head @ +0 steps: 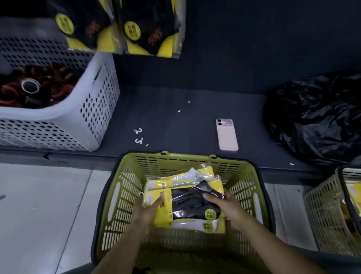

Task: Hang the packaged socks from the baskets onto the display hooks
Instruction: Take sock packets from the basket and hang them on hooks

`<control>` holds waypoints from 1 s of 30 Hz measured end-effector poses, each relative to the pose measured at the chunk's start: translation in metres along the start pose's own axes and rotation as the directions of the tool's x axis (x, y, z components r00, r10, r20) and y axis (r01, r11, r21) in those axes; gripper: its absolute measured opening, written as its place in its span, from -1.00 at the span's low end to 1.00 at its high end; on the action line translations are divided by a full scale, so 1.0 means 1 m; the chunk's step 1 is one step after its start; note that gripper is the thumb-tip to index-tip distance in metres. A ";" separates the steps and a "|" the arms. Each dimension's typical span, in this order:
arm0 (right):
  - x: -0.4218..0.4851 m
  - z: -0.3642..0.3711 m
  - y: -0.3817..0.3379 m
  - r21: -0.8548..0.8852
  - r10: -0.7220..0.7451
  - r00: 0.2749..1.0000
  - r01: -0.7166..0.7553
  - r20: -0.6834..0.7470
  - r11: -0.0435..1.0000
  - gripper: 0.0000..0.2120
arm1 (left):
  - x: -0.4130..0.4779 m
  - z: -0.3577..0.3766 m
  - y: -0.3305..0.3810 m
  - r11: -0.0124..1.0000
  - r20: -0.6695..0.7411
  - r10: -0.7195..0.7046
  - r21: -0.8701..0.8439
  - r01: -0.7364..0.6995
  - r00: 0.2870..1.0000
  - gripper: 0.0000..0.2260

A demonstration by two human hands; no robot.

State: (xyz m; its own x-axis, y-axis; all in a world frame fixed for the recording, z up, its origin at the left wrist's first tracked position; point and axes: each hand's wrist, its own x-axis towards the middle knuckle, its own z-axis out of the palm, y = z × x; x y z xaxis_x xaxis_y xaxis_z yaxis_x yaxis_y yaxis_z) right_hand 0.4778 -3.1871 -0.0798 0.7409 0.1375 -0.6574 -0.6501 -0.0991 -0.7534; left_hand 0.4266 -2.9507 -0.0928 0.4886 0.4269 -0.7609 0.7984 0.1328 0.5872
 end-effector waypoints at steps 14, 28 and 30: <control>-0.092 -0.005 -0.043 0.297 -0.072 0.974 0.004 0.217 0.955 -0.41 | -0.138 0.005 0.053 0.636 0.288 0.427 -0.770 -0.058 0.857 -0.57; -0.164 0.045 -0.226 -0.018 -0.745 0.642 0.760 0.183 0.650 -0.44 | -0.231 -0.048 0.190 0.570 0.105 0.808 -0.388 -0.725 0.579 -0.69; -0.170 0.059 -0.232 0.023 -0.768 0.614 0.778 0.184 0.627 -0.55 | -0.241 -0.051 0.202 0.516 0.013 0.821 -0.443 -0.733 0.571 -0.60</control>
State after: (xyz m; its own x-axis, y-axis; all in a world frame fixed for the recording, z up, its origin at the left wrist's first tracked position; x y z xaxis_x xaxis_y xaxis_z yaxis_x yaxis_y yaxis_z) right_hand 0.4927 -3.1296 0.2075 0.9227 0.3418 0.1781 0.1649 0.0677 -0.9840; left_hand 0.4517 -2.9813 0.2232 0.9390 0.3410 0.0444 -0.1016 0.1516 0.9832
